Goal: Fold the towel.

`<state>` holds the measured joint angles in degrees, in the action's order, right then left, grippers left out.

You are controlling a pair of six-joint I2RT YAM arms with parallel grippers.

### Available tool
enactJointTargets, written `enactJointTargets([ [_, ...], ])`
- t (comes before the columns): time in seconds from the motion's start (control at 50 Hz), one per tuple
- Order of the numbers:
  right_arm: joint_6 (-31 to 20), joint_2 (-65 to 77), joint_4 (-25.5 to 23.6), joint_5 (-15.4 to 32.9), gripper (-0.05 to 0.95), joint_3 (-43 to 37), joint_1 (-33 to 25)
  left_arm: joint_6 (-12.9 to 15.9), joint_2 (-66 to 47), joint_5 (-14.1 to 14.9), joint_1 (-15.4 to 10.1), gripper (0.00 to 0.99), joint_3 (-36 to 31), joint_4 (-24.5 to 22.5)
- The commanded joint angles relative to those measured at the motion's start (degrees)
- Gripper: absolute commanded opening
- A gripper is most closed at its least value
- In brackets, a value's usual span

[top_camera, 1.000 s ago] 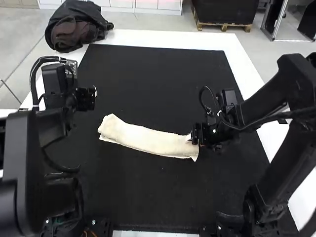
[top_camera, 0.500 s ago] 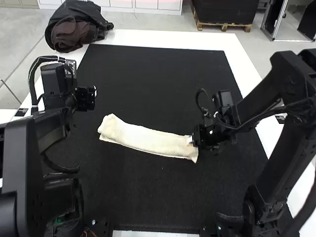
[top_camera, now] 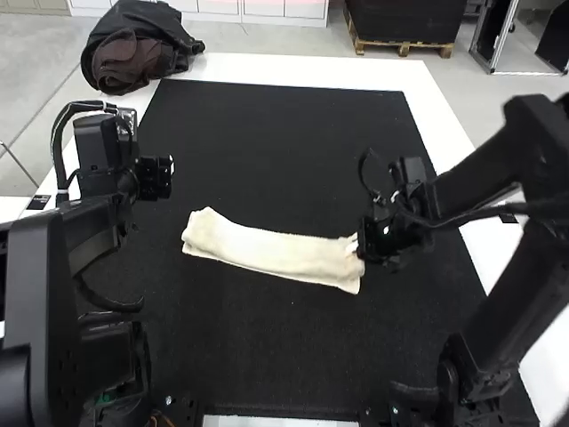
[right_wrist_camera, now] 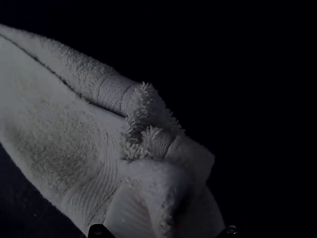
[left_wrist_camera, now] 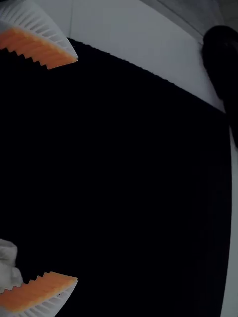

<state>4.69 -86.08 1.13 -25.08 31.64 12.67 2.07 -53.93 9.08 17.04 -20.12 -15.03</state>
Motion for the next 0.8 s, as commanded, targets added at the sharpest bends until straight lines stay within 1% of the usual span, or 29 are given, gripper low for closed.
enactJointTargets([
  [0.0,0.9,4.9,-2.2,-1.2,-0.02,3.3,-1.1,-0.6,0.8,0.5,0.6,0.964,-0.6,-0.3],
  [0.08,2.1,6.1,-3.9,-2.9,-0.02,4.6,-1.0,-0.6,0.6,0.3,0.6,0.964,-0.3,-0.4],
  [0.22,3.8,6.1,-4.2,-4.7,-0.02,4.9,0.4,-0.6,0.5,0.1,0.6,0.964,0.3,-0.5],
  [0.32,5.7,6.1,-4.2,-4.8,-0.02,5.5,3.4,-0.6,0.5,0.0,0.6,0.964,0.6,-0.4],
  [0.42,8.8,6.0,-4.0,-5.0,-0.02,5.9,7.4,-0.3,0.5,-0.1,0.6,0.964,0.9,-0.4],
  [0.56,13.1,4.7,-1.9,-5.3,-0.02,6.3,13.0,-0.1,0.5,-0.2,0.6,0.964,1.0,-0.4],
  [0.68,14.9,2.9,0.6,-5.2,-0.02,7.5,16.4,-0.1,0.5,-0.7,0.6,0.964,1.2,-0.3],
  [0.78,15.3,0.4,1.8,-5.2,-0.02,9.1,17.8,-0.1,0.5,-0.7,0.6,0.964,1.5,0.0],
])
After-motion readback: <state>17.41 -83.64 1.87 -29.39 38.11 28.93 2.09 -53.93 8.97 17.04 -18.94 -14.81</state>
